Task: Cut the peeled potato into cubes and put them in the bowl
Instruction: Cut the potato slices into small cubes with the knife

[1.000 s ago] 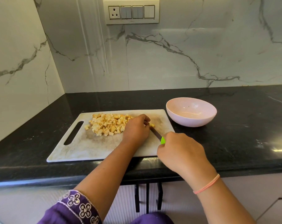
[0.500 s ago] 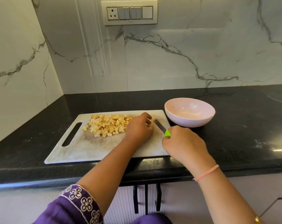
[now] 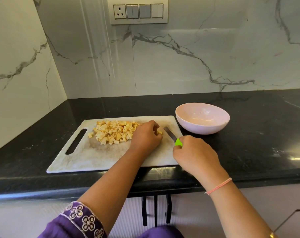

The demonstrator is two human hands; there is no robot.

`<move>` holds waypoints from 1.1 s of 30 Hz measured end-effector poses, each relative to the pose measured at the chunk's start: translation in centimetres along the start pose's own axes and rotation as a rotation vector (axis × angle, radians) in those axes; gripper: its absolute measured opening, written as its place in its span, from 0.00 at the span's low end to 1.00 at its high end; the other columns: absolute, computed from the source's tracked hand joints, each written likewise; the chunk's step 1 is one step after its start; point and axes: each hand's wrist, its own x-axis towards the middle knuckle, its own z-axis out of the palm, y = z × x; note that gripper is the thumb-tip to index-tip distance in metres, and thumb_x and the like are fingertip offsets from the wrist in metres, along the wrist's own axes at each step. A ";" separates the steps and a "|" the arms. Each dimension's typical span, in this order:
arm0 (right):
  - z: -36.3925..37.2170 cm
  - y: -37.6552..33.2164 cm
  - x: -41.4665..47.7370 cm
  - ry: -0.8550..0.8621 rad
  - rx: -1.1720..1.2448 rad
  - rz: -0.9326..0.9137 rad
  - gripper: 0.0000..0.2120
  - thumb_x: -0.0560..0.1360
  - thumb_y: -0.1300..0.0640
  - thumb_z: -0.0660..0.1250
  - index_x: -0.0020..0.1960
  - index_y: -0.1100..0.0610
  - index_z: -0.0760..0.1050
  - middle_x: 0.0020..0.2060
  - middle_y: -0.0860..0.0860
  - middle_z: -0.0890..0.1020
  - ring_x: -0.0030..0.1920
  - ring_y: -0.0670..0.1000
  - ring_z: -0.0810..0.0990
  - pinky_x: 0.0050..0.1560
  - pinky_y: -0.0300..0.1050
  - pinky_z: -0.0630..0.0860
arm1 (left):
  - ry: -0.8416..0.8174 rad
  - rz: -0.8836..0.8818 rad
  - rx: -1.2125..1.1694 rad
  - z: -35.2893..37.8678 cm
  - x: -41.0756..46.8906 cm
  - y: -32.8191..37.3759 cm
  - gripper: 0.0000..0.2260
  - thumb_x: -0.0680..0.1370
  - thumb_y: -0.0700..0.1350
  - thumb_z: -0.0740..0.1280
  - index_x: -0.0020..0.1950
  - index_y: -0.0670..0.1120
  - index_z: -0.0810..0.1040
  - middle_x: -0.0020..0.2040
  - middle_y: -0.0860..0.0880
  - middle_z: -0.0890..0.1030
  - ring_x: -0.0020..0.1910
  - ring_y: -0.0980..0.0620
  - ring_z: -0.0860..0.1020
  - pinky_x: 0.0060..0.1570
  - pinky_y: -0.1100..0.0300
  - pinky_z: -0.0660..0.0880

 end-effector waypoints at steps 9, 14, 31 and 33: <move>0.4 -0.8 1.3 0.014 -0.074 -0.052 0.10 0.78 0.51 0.56 0.51 0.54 0.73 0.41 0.51 0.76 0.44 0.54 0.78 0.40 0.45 0.71 | 0.007 -0.059 -0.100 -0.1 0.1 0.3 0.10 0.74 0.41 0.67 0.55 0.46 0.76 0.45 0.52 0.80 0.45 0.54 0.79 0.46 0.59 0.77; 0.6 -1.2 1.7 0.015 -0.107 -0.058 0.12 0.78 0.52 0.57 0.55 0.55 0.74 0.43 0.52 0.76 0.44 0.54 0.75 0.40 0.44 0.70 | 0.017 -0.093 -0.145 -0.1 0.1 0.1 0.06 0.74 0.40 0.68 0.49 0.48 0.74 0.43 0.52 0.80 0.43 0.55 0.78 0.38 0.67 0.72; 0.3 -1.1 -1.0 0.022 -0.253 -0.174 0.08 0.79 0.54 0.56 0.53 0.54 0.72 0.33 0.48 0.67 0.39 0.52 0.73 0.37 0.44 0.67 | 0.020 -0.164 -0.170 -0.3 0.0 0.0 0.07 0.75 0.42 0.69 0.48 0.49 0.72 0.46 0.51 0.80 0.45 0.55 0.78 0.37 0.68 0.70; -0.3 -1.0 -1.5 0.020 -0.267 -0.177 0.06 0.78 0.53 0.56 0.49 0.53 0.70 0.33 0.48 0.67 0.38 0.52 0.73 0.34 0.43 0.65 | 0.014 -0.159 -0.167 -0.2 -0.1 0.0 0.07 0.75 0.42 0.69 0.48 0.49 0.72 0.47 0.51 0.80 0.45 0.55 0.78 0.37 0.69 0.69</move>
